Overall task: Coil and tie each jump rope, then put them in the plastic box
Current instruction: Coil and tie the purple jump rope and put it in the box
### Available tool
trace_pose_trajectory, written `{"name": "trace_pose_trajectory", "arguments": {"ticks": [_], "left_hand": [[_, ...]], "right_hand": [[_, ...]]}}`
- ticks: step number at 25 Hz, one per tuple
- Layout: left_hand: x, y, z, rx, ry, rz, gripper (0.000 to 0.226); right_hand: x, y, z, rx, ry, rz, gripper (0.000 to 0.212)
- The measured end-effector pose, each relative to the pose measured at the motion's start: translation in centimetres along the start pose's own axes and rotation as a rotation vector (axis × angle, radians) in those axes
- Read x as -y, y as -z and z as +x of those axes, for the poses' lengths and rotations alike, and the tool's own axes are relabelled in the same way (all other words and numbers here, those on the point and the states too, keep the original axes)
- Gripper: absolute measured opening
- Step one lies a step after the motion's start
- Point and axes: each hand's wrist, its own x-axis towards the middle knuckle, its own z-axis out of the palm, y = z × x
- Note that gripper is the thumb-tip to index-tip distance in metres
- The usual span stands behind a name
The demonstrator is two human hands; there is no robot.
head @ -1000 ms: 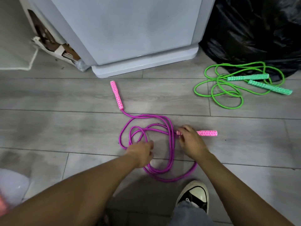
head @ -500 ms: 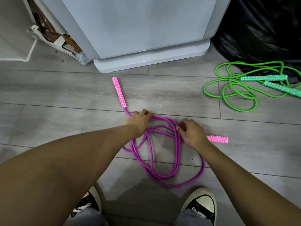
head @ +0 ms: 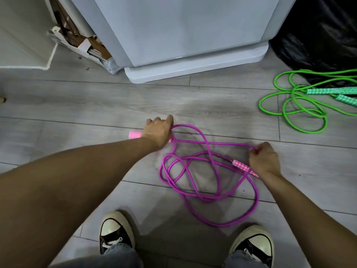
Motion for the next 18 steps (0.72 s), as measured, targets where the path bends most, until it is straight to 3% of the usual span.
{"name": "trace_pose_trajectory", "arguments": {"ticks": [5,8,10,12,15,16,18], "left_hand": [[1.9,1.2,-0.2,-0.086,0.17,-0.158,0.018],[4.1,1.2,-1.6,-0.03,0.16,0.094,0.029],[5.1,0.7,-2.8,0.051,0.082,0.259,0.033],[4.8,0.1,-3.8,0.162,-0.076,0.29,0.035],[2.4,0.0,-4.7,0.259,-0.281,0.317,0.033],[1.5,0.2,-4.8,0.279,-0.304,0.333,0.031],[-0.3,0.4,-5.1,0.392,-0.327,0.393,0.028]], "right_hand": [[-1.7,1.2,0.5,-0.109,-0.197,-0.158,0.033],[-3.2,2.8,1.1,-0.16,-0.4,-0.183,0.043],[-3.5,2.8,0.8,-0.27,-0.391,-0.283,0.047],[-3.0,2.1,0.2,-0.342,-0.043,-0.398,0.052],[0.0,-0.1,-0.5,-0.163,0.631,-0.462,0.064],[1.3,-1.2,-0.6,-0.094,0.762,-0.487,0.063],[3.1,-3.4,-0.7,0.0,0.852,-0.575,0.052]]}}
